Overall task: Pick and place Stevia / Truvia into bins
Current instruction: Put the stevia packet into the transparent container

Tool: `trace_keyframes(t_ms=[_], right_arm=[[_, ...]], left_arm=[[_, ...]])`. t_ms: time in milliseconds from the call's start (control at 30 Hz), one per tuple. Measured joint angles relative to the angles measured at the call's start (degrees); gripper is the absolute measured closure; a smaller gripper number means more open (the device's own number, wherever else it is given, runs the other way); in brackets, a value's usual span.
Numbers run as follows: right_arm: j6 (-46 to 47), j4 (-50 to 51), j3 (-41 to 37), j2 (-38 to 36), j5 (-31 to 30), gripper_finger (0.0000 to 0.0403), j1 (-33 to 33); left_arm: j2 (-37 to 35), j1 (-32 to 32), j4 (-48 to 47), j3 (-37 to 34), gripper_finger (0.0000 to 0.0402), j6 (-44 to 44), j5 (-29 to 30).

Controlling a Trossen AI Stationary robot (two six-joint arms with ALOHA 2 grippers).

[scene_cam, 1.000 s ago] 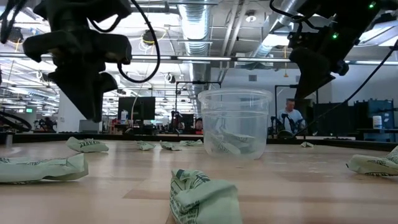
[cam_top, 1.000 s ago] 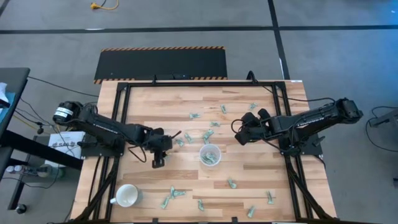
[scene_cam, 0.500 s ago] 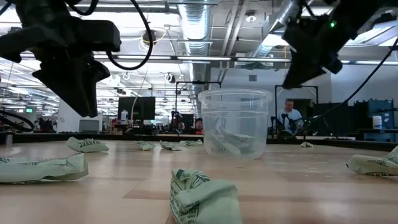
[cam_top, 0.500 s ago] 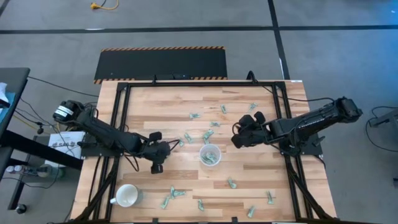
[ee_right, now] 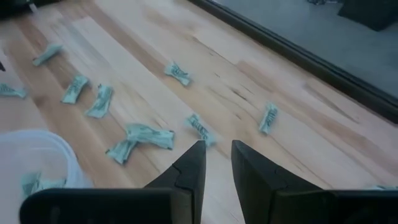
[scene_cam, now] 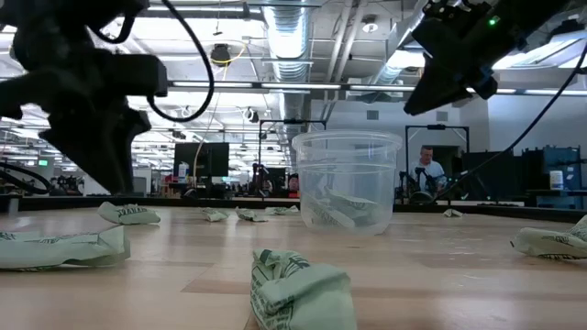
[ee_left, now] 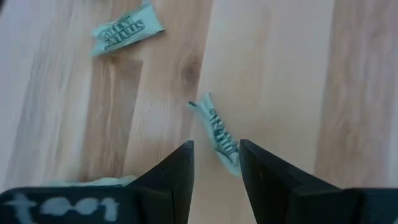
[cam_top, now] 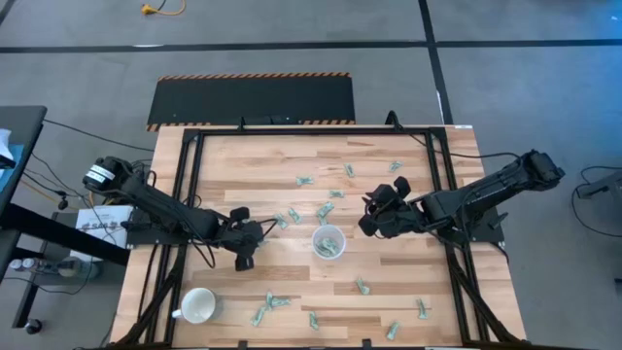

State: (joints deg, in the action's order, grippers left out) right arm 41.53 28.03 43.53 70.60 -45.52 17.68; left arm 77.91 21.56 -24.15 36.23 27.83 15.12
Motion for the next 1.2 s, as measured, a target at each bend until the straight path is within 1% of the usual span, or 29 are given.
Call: trace_keyframes(t_ms=[100, 200, 267, 433, 667, 867, 933, 1067, 1200], right_arm=[[0.01, -0.32, 0.0, -0.01, -0.02, 0.0333, -0.18], [0.01, -0.28, 0.0, -0.01, -0.38, 0.0333, -0.18], [0.0, -0.25, 0.0, -0.01, -0.9, 0.0333, -0.18], [0.01, -0.26, 0.0, -0.01, -1.11, 0.0333, -0.18], [0.01, -0.26, 0.0, 0.0, -1.11, 0.0333, -0.18], [-0.07, -0.24, -0.02, -0.01, -1.11, 0.0333, -0.18], [-0.07, -0.25, -0.04, 0.0, -1.45, 0.0333, -0.18], [-0.15, -0.24, -0.04, -0.01, -2.95, 0.0333, -0.18], [-1.08, -0.26, -0.04, -0.01, -3.97, 0.0333, -0.18]], left_arm=[[0.0, 0.0, 2.41, -1.57, 0.0284, 0.5, 0.16], [0.0, 0.0, 6.04, -3.54, 0.0284, 0.55, -1.35], [0.0, 0.0, 7.76, -4.52, 0.0284, 0.6, -1.36], [0.0, -0.04, 8.96, -6.24, 0.0284, 1.84, -0.92], [1.14, -0.04, 10.43, -6.56, 0.0284, 1.71, -0.84], [5.16, 0.0, 13.38, -6.37, 0.0284, -1.3, -0.22], [5.38, -0.02, 13.53, -6.37, 0.0286, -2.08, -0.22], [4.88, 0.0, 13.79, -6.38, 0.031, -3.93, -0.25], [4.83, 0.0, 14.13, -6.4, 0.0353, -4.68, -0.14]])
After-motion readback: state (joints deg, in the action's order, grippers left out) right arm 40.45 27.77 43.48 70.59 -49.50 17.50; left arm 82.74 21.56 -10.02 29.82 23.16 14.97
